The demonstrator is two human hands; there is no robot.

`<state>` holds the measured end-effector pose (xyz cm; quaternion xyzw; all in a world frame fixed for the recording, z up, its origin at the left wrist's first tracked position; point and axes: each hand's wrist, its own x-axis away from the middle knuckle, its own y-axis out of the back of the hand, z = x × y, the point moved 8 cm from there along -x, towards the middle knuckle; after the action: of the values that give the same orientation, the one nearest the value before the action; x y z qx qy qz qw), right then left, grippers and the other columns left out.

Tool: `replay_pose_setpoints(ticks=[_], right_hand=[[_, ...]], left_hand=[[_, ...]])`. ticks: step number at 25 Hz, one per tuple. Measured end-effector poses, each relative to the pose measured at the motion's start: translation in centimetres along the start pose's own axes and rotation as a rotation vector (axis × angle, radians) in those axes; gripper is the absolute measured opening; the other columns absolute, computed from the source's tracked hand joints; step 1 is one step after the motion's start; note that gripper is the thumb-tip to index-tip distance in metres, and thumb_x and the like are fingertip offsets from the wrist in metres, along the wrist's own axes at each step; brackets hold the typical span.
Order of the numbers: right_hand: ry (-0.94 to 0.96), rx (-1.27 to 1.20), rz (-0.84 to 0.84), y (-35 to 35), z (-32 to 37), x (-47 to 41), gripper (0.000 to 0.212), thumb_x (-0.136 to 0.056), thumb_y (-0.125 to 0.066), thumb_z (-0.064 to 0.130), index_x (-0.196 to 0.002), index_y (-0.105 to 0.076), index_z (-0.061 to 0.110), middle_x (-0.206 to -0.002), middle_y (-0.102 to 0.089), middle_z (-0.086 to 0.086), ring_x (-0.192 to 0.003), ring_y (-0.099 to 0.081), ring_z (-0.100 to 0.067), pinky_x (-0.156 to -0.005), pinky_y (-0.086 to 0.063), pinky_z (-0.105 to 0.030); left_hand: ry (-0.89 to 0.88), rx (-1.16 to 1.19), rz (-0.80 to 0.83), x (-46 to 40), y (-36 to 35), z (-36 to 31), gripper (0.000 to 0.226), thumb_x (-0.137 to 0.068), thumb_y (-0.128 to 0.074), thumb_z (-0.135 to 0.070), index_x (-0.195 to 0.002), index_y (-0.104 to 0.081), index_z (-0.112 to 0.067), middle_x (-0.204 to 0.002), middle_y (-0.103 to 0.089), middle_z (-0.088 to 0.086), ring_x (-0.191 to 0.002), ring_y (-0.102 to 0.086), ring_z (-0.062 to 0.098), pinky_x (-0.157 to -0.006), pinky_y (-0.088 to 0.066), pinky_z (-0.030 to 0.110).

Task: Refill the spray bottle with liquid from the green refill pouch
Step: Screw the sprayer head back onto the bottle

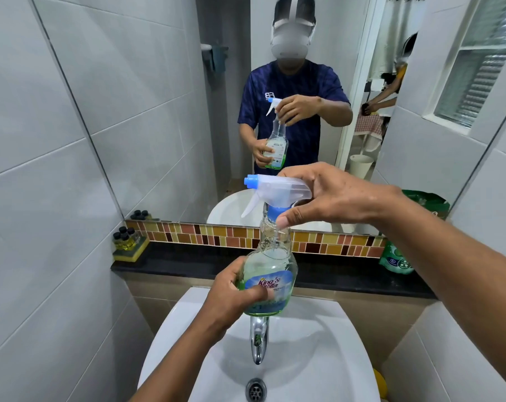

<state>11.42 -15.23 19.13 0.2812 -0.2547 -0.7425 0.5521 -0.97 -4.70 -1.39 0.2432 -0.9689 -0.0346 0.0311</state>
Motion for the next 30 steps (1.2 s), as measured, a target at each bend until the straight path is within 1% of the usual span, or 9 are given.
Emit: replay_pose_setpoints(ticks=[3,5,8,11,15,21,25,27,30], right_hand=[[0.017,-0.102,-0.041,-0.4,-0.4,0.3,0.039,-0.082,-0.09,0.022,-0.115,-0.071,0.013,-0.101,-0.072,-0.005,-0.092,-0.071,-0.018,-0.077,-0.056,-0.025],[0.011,-0.278,0.001,-1.6,-1.0,0.7,0.053,-0.085,-0.085,0.015,-0.133,-0.066,0.025,-0.121,-0.077,0.001,-0.115,-0.073,-0.018,-0.094,-0.06,-0.027],[0.021,-0.503,-0.078,-3.0,-2.3,1.0,0.061,-0.09,-0.081,0.01,-0.144,-0.06,0.029,-0.134,-0.075,-0.012,-0.129,-0.068,-0.035,-0.108,-0.057,-0.048],[0.01,-0.597,-0.101,-3.7,-3.2,0.8,0.059,-0.091,-0.077,0.009,-0.146,-0.06,0.025,-0.135,-0.073,-0.016,-0.131,-0.067,-0.039,-0.109,-0.054,-0.058],[0.004,-0.656,-0.085,-3.8,-2.7,0.6,0.057,-0.091,-0.074,0.007,-0.144,-0.059,0.024,-0.132,-0.076,-0.013,-0.128,-0.071,-0.031,-0.106,-0.058,-0.051],[-0.019,-0.674,-0.169,-3.8,-2.8,-0.3,0.061,-0.081,-0.084,0.013,-0.138,-0.064,0.023,-0.124,-0.078,-0.012,-0.117,-0.077,-0.033,-0.104,-0.058,-0.058],[-0.019,-0.719,-0.066,-3.7,-2.7,-0.2,0.064,-0.091,-0.075,-0.004,-0.148,-0.056,0.018,-0.138,-0.07,-0.02,-0.128,-0.071,-0.035,-0.095,-0.063,-0.047],[-0.021,-0.726,-0.087,-3.5,-2.9,-0.4,0.062,-0.093,-0.07,-0.01,-0.147,-0.056,0.015,-0.138,-0.069,-0.023,-0.126,-0.072,-0.035,-0.101,-0.061,-0.052],[-0.055,-0.69,-0.15,-3.2,-3.4,-0.9,0.057,-0.089,-0.077,-0.004,-0.141,-0.061,0.013,-0.135,-0.07,-0.023,-0.12,-0.075,-0.036,-0.104,-0.057,-0.061]], left_hand=[[-0.008,0.011,-0.003,0.0,0.2,-0.2,0.063,-0.061,-0.084,-0.021,-0.122,-0.069,-0.031,-0.108,-0.079,-0.002,-0.106,-0.075,0.023,-0.087,-0.064,0.036],[-0.011,0.032,-0.003,0.0,0.2,-0.3,0.066,-0.059,-0.084,-0.025,-0.123,-0.069,-0.03,-0.11,-0.079,0.0,-0.106,-0.075,0.025,-0.088,-0.064,0.038],[-0.011,0.045,-0.007,-0.1,0.3,-0.5,0.064,-0.062,-0.083,-0.02,-0.124,-0.069,-0.029,-0.111,-0.079,0.001,-0.108,-0.075,0.026,-0.089,-0.064,0.039],[-0.007,0.039,-0.002,-0.2,0.4,-0.4,0.066,-0.06,-0.084,-0.021,-0.124,-0.069,-0.029,-0.111,-0.079,0.002,-0.108,-0.075,0.027,-0.087,-0.063,0.037],[-0.002,0.029,-0.002,-0.1,0.3,-0.4,0.073,-0.054,-0.084,-0.033,-0.125,-0.068,-0.03,-0.113,-0.078,0.001,-0.11,-0.074,0.027,-0.091,-0.064,0.041],[-0.002,0.02,0.013,-0.1,0.2,-0.4,0.073,-0.053,-0.082,-0.034,-0.125,-0.068,-0.031,-0.111,-0.079,-0.001,-0.108,-0.075,0.024,-0.089,-0.064,0.039],[0.013,0.02,0.014,-0.1,0.1,-0.2,0.073,-0.054,-0.083,-0.033,-0.125,-0.067,-0.031,-0.111,-0.079,0.0,-0.108,-0.075,0.025,-0.092,-0.064,0.042],[0.019,0.023,0.009,-0.3,0.2,0.0,0.073,-0.054,-0.084,-0.033,-0.125,-0.067,-0.031,-0.11,-0.079,0.001,-0.108,-0.075,0.026,-0.09,-0.064,0.041],[0.025,0.024,0.011,-0.5,0.1,0.1,0.074,-0.052,-0.084,-0.034,-0.124,-0.067,-0.032,-0.11,-0.079,0.0,-0.108,-0.075,0.026,-0.09,-0.064,0.041]])
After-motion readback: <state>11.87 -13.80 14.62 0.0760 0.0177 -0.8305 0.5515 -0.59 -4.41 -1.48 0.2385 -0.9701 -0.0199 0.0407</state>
